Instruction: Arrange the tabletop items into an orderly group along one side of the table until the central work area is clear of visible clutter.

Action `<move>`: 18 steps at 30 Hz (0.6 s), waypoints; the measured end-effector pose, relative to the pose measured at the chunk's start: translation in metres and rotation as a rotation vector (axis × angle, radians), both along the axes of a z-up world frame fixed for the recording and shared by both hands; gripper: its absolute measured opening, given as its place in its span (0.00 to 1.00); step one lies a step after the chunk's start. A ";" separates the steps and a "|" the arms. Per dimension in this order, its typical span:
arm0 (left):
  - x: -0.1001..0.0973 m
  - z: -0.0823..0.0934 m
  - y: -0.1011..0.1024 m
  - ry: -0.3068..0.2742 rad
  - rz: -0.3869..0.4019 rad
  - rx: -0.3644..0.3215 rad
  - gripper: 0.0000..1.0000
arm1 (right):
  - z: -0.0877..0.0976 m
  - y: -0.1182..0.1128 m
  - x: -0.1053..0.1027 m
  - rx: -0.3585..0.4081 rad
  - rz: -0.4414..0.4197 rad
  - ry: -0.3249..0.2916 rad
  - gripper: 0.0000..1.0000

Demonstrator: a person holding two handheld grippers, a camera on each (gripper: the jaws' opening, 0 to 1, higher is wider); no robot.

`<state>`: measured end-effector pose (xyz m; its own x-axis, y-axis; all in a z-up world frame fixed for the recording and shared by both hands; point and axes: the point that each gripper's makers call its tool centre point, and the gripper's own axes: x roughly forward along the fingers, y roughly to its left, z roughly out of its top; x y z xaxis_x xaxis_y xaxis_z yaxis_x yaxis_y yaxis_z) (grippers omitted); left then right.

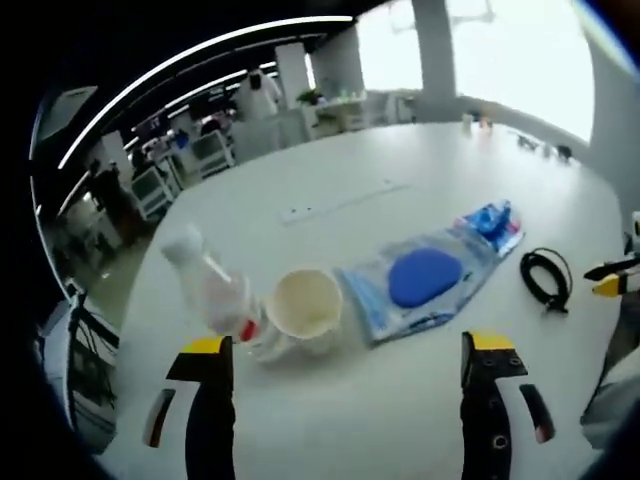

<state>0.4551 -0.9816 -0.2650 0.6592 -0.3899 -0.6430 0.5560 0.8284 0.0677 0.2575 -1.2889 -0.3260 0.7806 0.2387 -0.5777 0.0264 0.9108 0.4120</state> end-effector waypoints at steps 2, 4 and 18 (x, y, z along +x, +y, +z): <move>-0.003 0.002 0.004 -0.005 0.018 -0.014 0.94 | 0.002 -0.002 -0.001 -0.010 0.000 -0.002 0.47; -0.008 0.004 0.008 -0.010 0.025 -0.028 0.95 | 0.004 -0.004 -0.003 -0.014 -0.003 -0.004 0.47; -0.055 0.006 0.038 0.008 0.114 -0.190 0.97 | 0.013 -0.004 -0.017 -0.043 0.001 -0.008 0.48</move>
